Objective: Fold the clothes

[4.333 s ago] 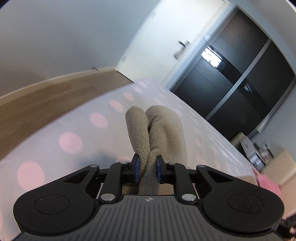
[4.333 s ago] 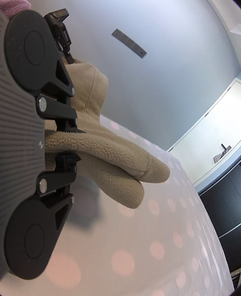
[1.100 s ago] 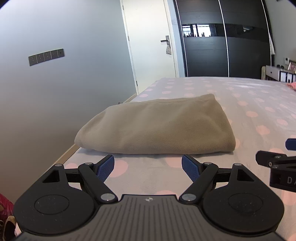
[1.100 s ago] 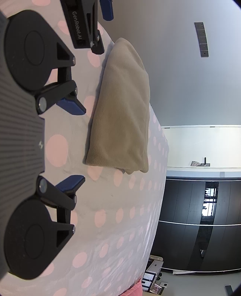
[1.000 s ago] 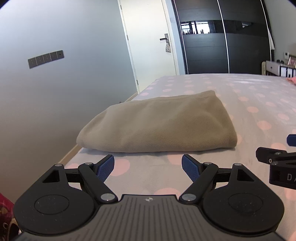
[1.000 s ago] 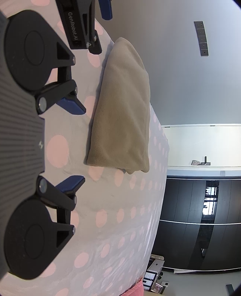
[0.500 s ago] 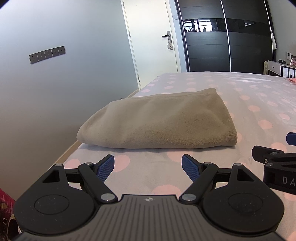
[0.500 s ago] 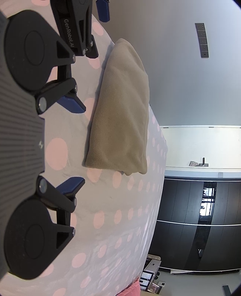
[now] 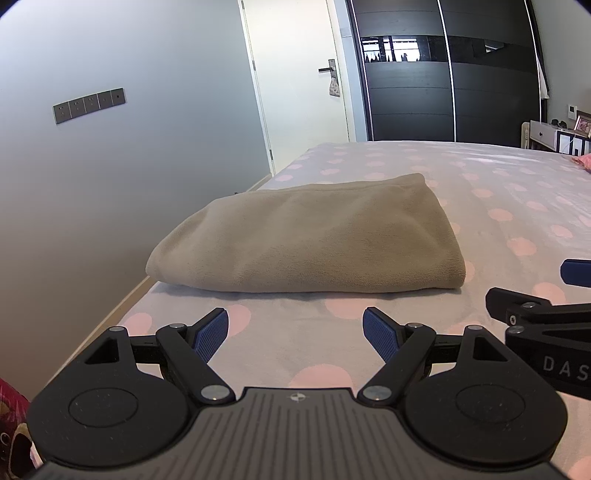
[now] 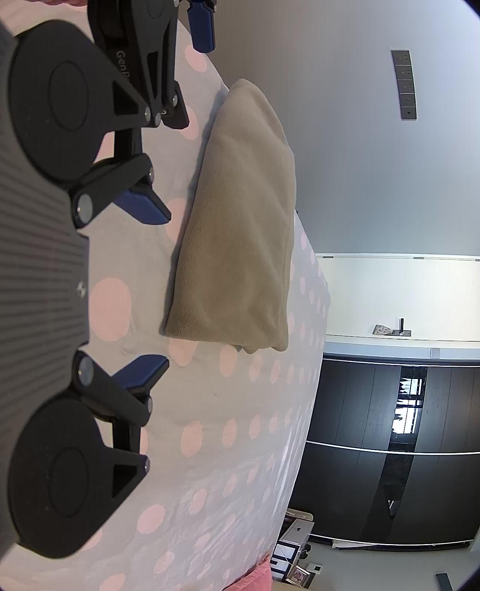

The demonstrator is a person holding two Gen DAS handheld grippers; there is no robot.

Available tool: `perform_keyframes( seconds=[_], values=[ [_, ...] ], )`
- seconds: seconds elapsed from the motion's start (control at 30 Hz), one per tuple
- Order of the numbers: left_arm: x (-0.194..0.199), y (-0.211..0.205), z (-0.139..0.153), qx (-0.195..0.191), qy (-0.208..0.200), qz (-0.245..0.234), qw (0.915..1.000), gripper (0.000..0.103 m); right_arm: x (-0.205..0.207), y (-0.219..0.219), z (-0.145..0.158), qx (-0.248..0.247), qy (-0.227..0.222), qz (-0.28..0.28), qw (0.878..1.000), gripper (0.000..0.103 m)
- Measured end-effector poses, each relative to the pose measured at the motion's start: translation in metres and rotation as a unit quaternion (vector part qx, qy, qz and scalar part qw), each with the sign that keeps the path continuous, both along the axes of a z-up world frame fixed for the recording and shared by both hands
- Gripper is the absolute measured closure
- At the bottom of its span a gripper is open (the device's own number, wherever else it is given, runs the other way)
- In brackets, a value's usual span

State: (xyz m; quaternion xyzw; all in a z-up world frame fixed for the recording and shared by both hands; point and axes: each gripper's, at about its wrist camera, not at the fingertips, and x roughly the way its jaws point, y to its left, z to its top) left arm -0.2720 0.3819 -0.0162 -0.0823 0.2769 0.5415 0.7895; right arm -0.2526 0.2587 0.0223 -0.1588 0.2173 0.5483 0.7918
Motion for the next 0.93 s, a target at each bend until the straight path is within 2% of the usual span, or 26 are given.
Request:
perform_keyframes(
  seconds=[0.93],
  values=[
    [-0.0014, -0.0031, 0.0015, -0.009, -0.004, 0.005, 0.9999, 0.023, -0.0008, 0.0038, -0.0035, -0.012, 0.006, -0.003, 1.000, 0.021]
  ],
)
